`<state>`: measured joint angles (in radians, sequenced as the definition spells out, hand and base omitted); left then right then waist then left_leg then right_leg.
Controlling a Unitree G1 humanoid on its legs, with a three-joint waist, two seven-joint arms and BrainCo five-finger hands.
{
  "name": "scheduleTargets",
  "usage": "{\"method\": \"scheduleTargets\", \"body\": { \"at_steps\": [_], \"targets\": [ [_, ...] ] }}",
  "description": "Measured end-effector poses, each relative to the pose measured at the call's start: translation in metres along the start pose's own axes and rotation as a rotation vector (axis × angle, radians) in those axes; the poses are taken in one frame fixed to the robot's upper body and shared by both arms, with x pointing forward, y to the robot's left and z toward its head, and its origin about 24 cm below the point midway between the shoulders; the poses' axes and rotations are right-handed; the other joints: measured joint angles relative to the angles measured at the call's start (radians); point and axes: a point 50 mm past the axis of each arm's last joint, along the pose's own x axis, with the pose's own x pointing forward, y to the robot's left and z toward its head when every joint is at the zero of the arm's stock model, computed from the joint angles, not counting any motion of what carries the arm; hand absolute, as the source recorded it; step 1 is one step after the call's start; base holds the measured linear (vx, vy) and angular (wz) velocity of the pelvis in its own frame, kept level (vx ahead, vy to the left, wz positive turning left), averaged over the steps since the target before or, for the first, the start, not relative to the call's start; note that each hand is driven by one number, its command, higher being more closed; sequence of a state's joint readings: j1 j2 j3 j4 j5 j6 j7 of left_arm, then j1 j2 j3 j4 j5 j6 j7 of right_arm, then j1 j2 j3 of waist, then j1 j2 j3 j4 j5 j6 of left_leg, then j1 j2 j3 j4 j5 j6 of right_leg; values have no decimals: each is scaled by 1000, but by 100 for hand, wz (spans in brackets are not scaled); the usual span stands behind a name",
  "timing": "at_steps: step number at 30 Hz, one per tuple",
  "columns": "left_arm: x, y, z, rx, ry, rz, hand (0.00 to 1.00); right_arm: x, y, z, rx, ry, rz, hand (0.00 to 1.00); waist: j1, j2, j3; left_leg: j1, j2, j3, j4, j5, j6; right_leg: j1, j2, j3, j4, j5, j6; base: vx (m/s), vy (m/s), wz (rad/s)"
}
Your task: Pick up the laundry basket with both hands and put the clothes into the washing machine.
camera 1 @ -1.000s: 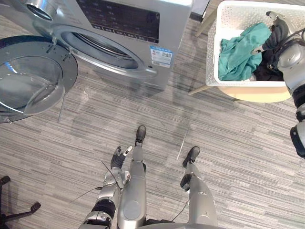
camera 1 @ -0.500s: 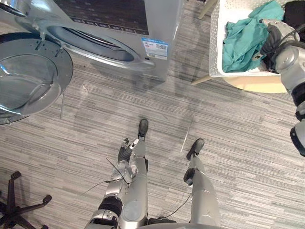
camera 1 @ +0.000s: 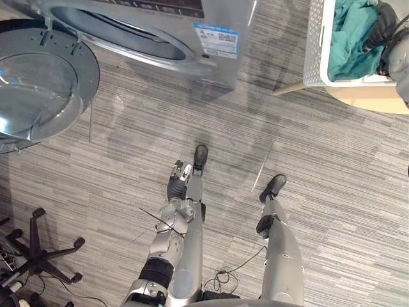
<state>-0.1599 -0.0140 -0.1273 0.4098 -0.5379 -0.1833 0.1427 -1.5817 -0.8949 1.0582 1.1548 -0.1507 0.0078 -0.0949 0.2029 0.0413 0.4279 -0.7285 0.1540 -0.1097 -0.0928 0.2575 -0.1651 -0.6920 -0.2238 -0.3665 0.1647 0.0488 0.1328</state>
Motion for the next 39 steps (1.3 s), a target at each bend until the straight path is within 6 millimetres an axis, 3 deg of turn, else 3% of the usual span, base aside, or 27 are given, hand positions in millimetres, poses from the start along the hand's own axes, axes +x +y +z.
{"method": "scheduleTargets", "body": {
  "at_steps": [1,12,18,24,27,33,39],
  "targets": [
    [-3,1,-2,-6,3,-3,0,0,0,0,1,0,0,100,0,0,0,-1,-3,-1,0,10,-14,-2,-8,-6,17,-13,0,18,-34,16],
    [-8,3,-10,-21,26,24,0,-4,16,-5,161,29,-28,100,2,1,-1,64,5,-2,0,11,-13,22,-26,-13,102,-54,-18,-3,-22,2],
    [-13,11,-18,11,56,54,0,-7,6,-5,351,41,-186,100,-23,1,-1,161,17,4,0,10,-14,86,-29,-11,170,-96,-29,-38,-68,2],
    [-15,14,-19,120,59,56,0,-12,-17,-13,596,94,-403,100,-38,2,-3,300,16,32,0,-5,-12,192,-36,5,219,-131,-32,-55,-72,1],
    [-15,12,-14,202,45,15,0,-18,-31,-15,697,82,-508,100,-60,1,-5,351,15,38,0,-13,-6,238,-29,10,223,-140,-22,-50,-36,-1],
    [-24,1,-8,293,7,-80,0,-28,-19,-36,780,156,-562,100,-70,0,-89,436,17,47,0,-33,-1,329,-15,20,186,-135,-21,28,-37,-4],
    [-38,-3,-4,412,-36,-147,0,-49,9,-42,791,145,-571,100,-115,-9,-219,546,26,111,0,-92,12,468,26,72,19,-70,-1,104,3,-29]
  ]
}}
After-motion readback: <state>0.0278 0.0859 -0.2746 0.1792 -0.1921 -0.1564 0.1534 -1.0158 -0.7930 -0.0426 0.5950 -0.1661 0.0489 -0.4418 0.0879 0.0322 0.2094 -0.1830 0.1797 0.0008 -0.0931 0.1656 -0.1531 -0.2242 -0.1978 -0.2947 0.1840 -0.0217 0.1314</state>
